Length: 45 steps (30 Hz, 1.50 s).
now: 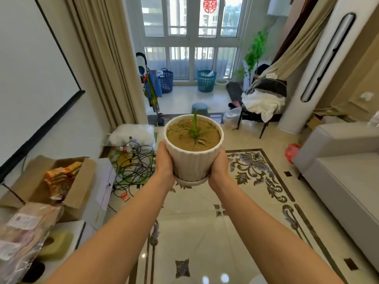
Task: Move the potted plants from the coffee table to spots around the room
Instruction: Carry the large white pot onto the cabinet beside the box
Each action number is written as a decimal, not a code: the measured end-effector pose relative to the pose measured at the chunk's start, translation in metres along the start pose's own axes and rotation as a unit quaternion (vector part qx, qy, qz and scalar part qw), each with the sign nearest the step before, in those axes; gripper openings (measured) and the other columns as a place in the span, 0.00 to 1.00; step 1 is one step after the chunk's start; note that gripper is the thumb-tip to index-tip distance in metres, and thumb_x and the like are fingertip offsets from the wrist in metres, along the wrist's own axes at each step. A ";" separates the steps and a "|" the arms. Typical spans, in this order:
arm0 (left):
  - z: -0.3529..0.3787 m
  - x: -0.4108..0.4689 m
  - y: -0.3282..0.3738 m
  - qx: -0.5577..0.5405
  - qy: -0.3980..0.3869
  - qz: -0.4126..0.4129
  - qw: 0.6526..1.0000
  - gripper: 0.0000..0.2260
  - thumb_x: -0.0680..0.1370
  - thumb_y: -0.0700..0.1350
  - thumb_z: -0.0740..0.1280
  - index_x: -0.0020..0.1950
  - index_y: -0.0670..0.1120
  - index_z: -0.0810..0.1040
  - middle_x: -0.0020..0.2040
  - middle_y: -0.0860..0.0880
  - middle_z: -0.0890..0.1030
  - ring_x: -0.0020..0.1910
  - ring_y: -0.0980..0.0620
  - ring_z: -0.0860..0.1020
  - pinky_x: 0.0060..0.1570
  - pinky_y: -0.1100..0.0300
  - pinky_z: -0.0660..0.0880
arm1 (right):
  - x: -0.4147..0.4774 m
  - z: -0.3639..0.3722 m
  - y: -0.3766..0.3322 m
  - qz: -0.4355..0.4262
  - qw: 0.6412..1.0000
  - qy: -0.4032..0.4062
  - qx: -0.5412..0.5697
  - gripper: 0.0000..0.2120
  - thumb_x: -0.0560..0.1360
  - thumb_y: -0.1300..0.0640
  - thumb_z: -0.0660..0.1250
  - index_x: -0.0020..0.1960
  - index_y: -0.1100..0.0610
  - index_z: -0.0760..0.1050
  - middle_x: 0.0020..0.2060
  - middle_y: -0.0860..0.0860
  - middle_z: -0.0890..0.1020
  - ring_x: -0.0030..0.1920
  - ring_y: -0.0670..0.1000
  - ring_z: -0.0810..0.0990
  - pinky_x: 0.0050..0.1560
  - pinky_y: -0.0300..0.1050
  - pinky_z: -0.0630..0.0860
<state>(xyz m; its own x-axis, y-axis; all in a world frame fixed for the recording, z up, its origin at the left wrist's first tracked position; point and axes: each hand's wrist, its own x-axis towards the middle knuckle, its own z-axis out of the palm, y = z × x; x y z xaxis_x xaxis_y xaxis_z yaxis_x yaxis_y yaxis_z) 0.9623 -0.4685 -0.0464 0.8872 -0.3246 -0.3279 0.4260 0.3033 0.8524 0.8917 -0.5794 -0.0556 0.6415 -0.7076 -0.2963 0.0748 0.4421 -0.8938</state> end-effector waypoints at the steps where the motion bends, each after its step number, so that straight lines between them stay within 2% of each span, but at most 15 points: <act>1: 0.002 0.019 0.007 -0.004 0.007 0.003 1.000 0.21 0.77 0.62 0.57 0.39 0.59 0.88 0.40 0.53 0.88 0.34 0.58 0.85 0.29 0.64 0.78 | 0.020 0.012 -0.002 0.003 1.000 -0.003 -0.005 0.17 0.79 0.44 0.58 0.46 0.48 0.85 0.40 0.48 0.88 0.49 0.51 0.84 0.42 0.46 0.79; 6: 0.010 0.110 0.044 -0.033 0.058 0.015 0.998 0.22 0.77 0.64 0.57 0.40 0.58 0.89 0.43 0.51 0.88 0.47 0.51 0.84 0.40 0.58 0.79 | 0.111 0.080 -0.011 0.009 0.998 -0.056 -0.024 0.20 0.79 0.43 0.58 0.38 0.43 0.86 0.39 0.46 0.88 0.47 0.49 0.84 0.40 0.44 0.78; 11: 0.008 0.205 0.085 -0.052 0.085 0.034 0.994 0.22 0.77 0.62 0.58 0.44 0.53 0.89 0.47 0.48 0.88 0.50 0.48 0.84 0.42 0.55 0.80 | 0.197 0.155 -0.012 0.020 0.995 -0.098 -0.020 0.18 0.78 0.41 0.59 0.44 0.45 0.86 0.43 0.48 0.88 0.42 0.46 0.86 0.36 0.42 0.80; 14: 0.003 0.271 0.111 -0.065 0.102 0.046 0.992 0.22 0.79 0.60 0.57 0.50 0.51 0.87 0.50 0.46 0.88 0.55 0.45 0.83 0.54 0.49 0.81 | 0.255 0.207 -0.006 0.023 0.991 -0.127 -0.027 0.19 0.80 0.44 0.58 0.43 0.46 0.86 0.41 0.47 0.88 0.37 0.42 0.86 0.31 0.38 0.79; 16: -0.004 0.319 0.129 -0.080 0.106 0.047 0.990 0.22 0.80 0.60 0.57 0.52 0.50 0.87 0.50 0.45 0.88 0.55 0.44 0.83 0.55 0.49 0.81 | 0.294 0.245 -0.004 0.021 0.990 -0.135 -0.025 0.18 0.81 0.45 0.57 0.45 0.48 0.85 0.38 0.46 0.88 0.35 0.41 0.85 0.29 0.36 0.78; 18: -0.014 0.371 0.148 -0.089 0.109 0.041 0.989 0.21 0.79 0.60 0.57 0.51 0.51 0.87 0.49 0.46 0.88 0.53 0.45 0.83 0.53 0.50 0.81 | 0.336 0.287 -0.001 0.021 0.989 -0.140 -0.034 0.17 0.82 0.45 0.57 0.48 0.48 0.83 0.37 0.45 0.88 0.35 0.41 0.85 0.29 0.36 0.78; 22: -0.035 0.464 0.190 -0.106 0.122 0.032 0.986 0.23 0.79 0.60 0.57 0.57 0.49 0.86 0.53 0.45 0.87 0.57 0.43 0.83 0.61 0.46 0.79 | 0.407 0.366 0.009 0.026 0.987 -0.155 -0.044 0.20 0.82 0.44 0.57 0.45 0.46 0.86 0.39 0.45 0.88 0.37 0.41 0.85 0.31 0.36 0.79; 24: -0.046 0.509 0.213 -0.116 0.129 0.047 0.984 0.23 0.79 0.59 0.57 0.58 0.49 0.86 0.54 0.45 0.87 0.56 0.44 0.84 0.56 0.49 0.82 | 0.441 0.409 0.015 0.032 0.983 -0.174 -0.046 0.23 0.82 0.44 0.56 0.40 0.41 0.87 0.39 0.44 0.88 0.38 0.40 0.85 0.31 0.36 0.79; 27: -0.064 0.566 0.237 -0.139 0.168 0.060 0.974 0.23 0.76 0.62 0.58 0.54 0.51 0.87 0.50 0.47 0.88 0.51 0.46 0.85 0.49 0.52 0.83 | 0.485 0.467 0.028 0.046 0.978 -0.193 -0.059 0.23 0.82 0.42 0.55 0.39 0.39 0.87 0.39 0.44 0.88 0.38 0.40 0.85 0.32 0.36 0.79; 30: -0.090 0.622 0.257 -0.149 0.207 0.075 0.964 0.22 0.74 0.62 0.60 0.50 0.53 0.89 0.50 0.47 0.88 0.49 0.47 0.86 0.49 0.50 0.83 | 0.530 0.525 0.046 0.062 0.974 -0.206 -0.067 0.20 0.80 0.43 0.60 0.39 0.41 0.87 0.40 0.45 0.88 0.39 0.43 0.86 0.35 0.39 0.81; 32: -0.110 0.661 0.269 -0.163 0.227 0.087 0.956 0.21 0.74 0.62 0.59 0.47 0.54 0.89 0.48 0.47 0.88 0.46 0.49 0.87 0.46 0.52 0.83 | 0.562 0.566 0.065 0.082 0.971 -0.207 -0.082 0.17 0.80 0.45 0.63 0.40 0.46 0.87 0.41 0.48 0.88 0.42 0.47 0.87 0.40 0.44 0.83; 36: -0.155 0.730 0.287 -0.211 0.294 0.122 0.924 0.20 0.78 0.58 0.59 0.42 0.54 0.89 0.46 0.48 0.88 0.43 0.50 0.87 0.39 0.56 0.82 | 0.617 0.649 0.108 0.132 0.942 -0.291 -0.106 0.24 0.82 0.49 0.59 0.34 0.43 0.87 0.35 0.45 0.87 0.36 0.42 0.85 0.32 0.38 0.80; 39: -0.190 0.779 0.300 -0.250 0.355 0.135 0.891 0.21 0.79 0.57 0.58 0.39 0.55 0.89 0.42 0.50 0.88 0.39 0.53 0.87 0.35 0.59 0.82 | 0.649 0.711 0.138 0.173 0.907 -0.358 -0.140 0.25 0.84 0.49 0.58 0.35 0.42 0.87 0.36 0.44 0.87 0.37 0.43 0.86 0.32 0.37 0.80; 42: -0.223 0.813 0.304 -0.277 0.420 0.145 0.852 0.19 0.78 0.57 0.60 0.36 0.57 0.88 0.40 0.51 0.88 0.41 0.51 0.86 0.39 0.57 0.82 | 0.670 0.760 0.168 0.194 0.884 -0.395 -0.159 0.23 0.84 0.51 0.58 0.38 0.45 0.88 0.39 0.45 0.88 0.39 0.43 0.86 0.35 0.39 0.81; 45: -0.261 0.838 0.300 -0.317 0.466 0.164 0.810 0.18 0.77 0.57 0.62 0.36 0.57 0.88 0.40 0.51 0.88 0.45 0.50 0.84 0.43 0.55 0.82 | 0.681 0.800 0.211 0.208 0.857 -0.434 -0.185 0.17 0.84 0.51 0.58 0.47 0.49 0.85 0.41 0.46 0.88 0.41 0.44 0.86 0.39 0.41 0.82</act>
<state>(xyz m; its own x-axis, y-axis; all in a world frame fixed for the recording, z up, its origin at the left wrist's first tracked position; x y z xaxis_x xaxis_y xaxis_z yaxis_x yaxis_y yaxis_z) 1.8796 -0.4152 -0.1719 0.5944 0.5932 -0.5430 -0.1151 0.7310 0.6726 1.9548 -0.5271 -0.1773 0.8918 0.2165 -0.3973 -0.4429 0.2387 -0.8642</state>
